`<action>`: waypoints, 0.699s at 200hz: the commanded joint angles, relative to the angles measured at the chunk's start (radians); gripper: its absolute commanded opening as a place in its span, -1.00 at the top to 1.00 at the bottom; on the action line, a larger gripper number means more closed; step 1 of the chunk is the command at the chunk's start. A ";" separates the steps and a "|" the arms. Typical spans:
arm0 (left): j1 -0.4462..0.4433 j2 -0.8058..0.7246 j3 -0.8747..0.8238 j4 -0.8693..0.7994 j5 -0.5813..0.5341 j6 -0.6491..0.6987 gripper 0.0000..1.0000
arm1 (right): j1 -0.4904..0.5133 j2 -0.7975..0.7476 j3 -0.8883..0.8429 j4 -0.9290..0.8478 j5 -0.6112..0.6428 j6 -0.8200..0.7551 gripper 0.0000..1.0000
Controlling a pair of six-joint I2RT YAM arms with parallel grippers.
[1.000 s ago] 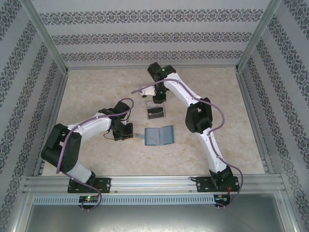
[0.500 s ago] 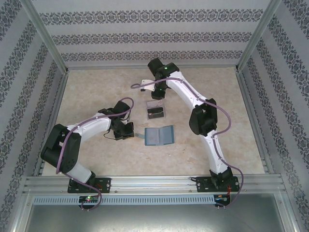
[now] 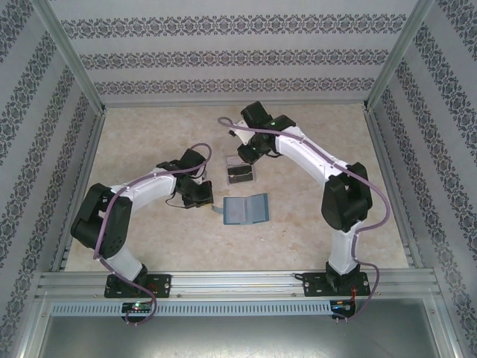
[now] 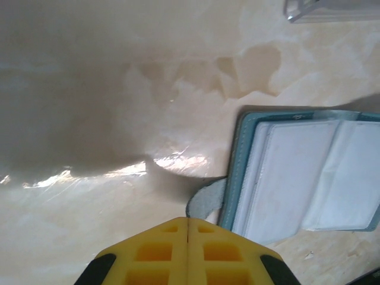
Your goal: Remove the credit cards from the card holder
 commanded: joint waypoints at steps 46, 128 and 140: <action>-0.005 0.064 0.081 0.018 0.058 0.044 0.95 | 0.082 -0.210 -0.300 0.186 -0.096 0.528 0.82; -0.041 0.052 0.116 -0.013 0.076 0.055 0.95 | 0.130 -0.165 -0.422 0.224 -0.238 0.750 0.77; -0.043 0.065 0.109 0.008 0.105 0.049 0.97 | 0.135 -0.148 -0.431 0.233 -0.244 0.772 0.74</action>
